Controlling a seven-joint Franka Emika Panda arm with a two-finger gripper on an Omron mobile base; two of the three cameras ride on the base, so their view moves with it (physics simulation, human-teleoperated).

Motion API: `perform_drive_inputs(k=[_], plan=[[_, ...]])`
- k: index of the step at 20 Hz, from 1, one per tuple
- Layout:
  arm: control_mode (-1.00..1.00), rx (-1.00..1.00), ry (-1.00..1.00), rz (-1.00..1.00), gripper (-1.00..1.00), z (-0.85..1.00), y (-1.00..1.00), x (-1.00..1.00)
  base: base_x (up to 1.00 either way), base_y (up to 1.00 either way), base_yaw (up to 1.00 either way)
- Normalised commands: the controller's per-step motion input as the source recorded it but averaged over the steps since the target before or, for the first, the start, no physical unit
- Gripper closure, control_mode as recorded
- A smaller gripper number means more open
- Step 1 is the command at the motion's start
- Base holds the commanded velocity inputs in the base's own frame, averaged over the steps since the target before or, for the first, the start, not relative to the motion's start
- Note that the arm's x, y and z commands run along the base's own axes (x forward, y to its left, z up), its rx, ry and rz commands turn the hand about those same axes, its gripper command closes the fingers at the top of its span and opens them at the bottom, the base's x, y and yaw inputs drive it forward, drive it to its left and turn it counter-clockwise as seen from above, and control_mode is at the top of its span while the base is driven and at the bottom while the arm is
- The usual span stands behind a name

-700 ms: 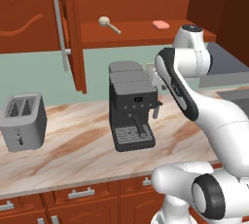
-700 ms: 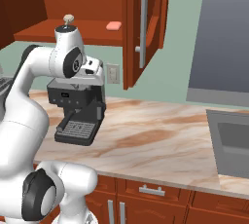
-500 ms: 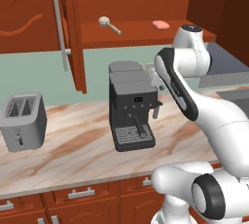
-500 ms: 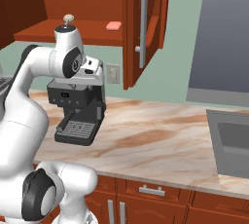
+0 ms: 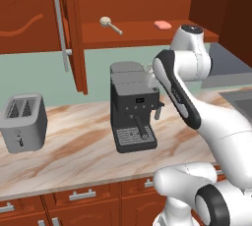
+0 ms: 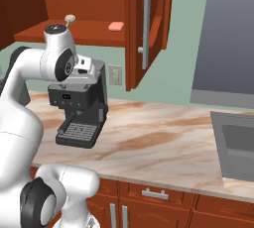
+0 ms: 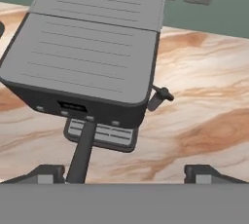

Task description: Locate and retrieve the dish brush and bar soap from the cabinet. Place them next to the sink.

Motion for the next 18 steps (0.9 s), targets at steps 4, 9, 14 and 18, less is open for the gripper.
perform_drive_inputs(k=[4, 9, 14, 18], plan=[[-1.00, 0.09, -0.15, 0.05, -1.00, 0.23, 0.15, -0.05, 0.00, 0.00, 0.00], [-1.00, 0.07, -0.15, 0.00, -1.00, 0.31, 0.09, -0.12, 0.00, 0.00, 0.00], [-1.00, 0.00, -0.13, 0.00, -1.00, 0.38, 0.10, -0.03, 0.00, 0.00, 0.00], [-1.00, 0.00, -0.11, -0.01, -1.00, 0.42, 0.00, 0.00, 0.00, 0.00, 0.00]])
